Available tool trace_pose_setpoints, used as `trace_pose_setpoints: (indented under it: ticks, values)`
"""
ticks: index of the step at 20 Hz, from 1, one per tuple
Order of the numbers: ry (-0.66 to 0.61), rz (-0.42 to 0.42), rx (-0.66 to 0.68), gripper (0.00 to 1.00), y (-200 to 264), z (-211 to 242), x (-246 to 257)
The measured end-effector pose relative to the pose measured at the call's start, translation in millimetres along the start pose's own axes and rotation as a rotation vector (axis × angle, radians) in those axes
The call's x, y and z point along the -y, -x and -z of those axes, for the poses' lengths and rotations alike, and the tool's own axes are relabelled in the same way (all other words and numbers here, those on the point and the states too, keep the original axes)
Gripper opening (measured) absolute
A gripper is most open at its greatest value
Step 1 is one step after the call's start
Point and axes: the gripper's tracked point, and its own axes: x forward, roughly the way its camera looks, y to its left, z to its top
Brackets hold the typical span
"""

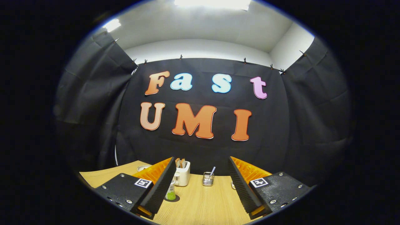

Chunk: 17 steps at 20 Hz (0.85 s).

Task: Take the bottle from table, then pour the juice into the cup, finally place the bottle on the coaster

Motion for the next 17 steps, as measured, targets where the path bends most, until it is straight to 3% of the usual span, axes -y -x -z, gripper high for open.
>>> trace_pose_setpoints:
  ticks: [7,17]
  values:
    - [-0.006,0.019,0.045,0.98,5.1,-14.8,2.5]
    - [-0.019,-0.018,0.069,0.98,10.2,-18.0,-7.7]
